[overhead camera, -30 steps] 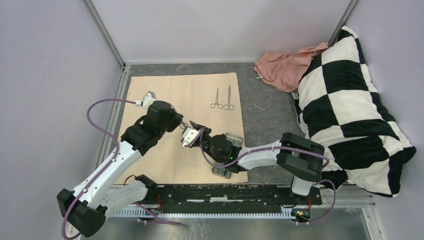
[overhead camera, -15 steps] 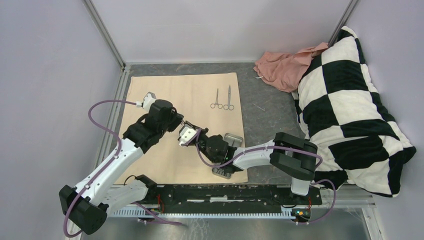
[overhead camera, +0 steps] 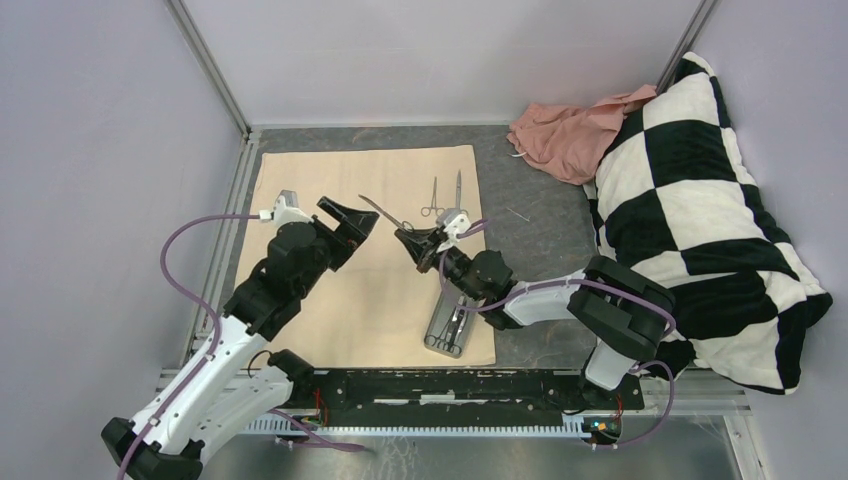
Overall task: Open and lay out the surgical kit
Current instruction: Place the medical item in the surgical kit.
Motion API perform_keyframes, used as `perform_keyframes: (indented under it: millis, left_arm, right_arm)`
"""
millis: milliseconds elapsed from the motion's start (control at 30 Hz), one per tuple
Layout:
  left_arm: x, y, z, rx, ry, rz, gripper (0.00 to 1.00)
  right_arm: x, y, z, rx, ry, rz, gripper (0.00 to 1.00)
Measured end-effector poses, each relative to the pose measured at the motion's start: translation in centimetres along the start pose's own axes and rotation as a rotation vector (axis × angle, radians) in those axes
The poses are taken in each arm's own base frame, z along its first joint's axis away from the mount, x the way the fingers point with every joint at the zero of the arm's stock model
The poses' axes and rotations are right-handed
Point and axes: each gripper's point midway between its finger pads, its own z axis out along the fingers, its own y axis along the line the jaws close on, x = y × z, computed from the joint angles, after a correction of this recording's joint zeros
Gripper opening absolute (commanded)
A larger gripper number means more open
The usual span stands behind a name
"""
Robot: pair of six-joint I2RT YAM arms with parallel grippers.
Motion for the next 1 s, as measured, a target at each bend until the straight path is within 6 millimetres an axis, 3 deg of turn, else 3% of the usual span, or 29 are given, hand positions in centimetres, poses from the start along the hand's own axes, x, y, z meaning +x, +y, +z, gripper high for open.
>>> perform_keyframes:
  millis: [67,200,333,600,667,833,1000]
  left_arm:
    - [0.1,-0.3,0.0,0.034,-0.002,-0.009,0.92]
    - [0.8,-0.5,0.6,0.08,0.003,-0.034,0.79]
    - [1.9,-0.7,1.8,0.117,0.03,-0.084,0.59]
    - [2.1,-2.1,2.6,0.2,0.03,-0.13,0.39]
    - [2.0,-2.3,2.4,0.218,0.022,-0.136,0.37]
    - [1.8,-2.6,2.2,0.237,0.013,-0.143,0.49]
    - [2.0,-2.5,2.2,0.237,0.019,-0.147,0.46]
  right_arm:
    - [-0.7,-0.5,-0.2,-0.014,-0.037,0.094,0.0]
    - [-1.4,1.1,-0.5,-0.084,-0.063,0.192,0.0]
    - [-2.1,2.1,-0.6,-0.123,-0.082,0.237,0.0]
    - [-1.8,2.1,-0.7,-0.125,-0.074,0.259,0.0]
    - [-1.8,2.1,-0.7,-0.124,-0.073,0.263,0.0]
    - [-1.8,2.0,-0.6,-0.116,-0.075,0.27,0.0]
    - [-1.7,1.7,-0.6,-0.098,-0.074,0.278,0.0]
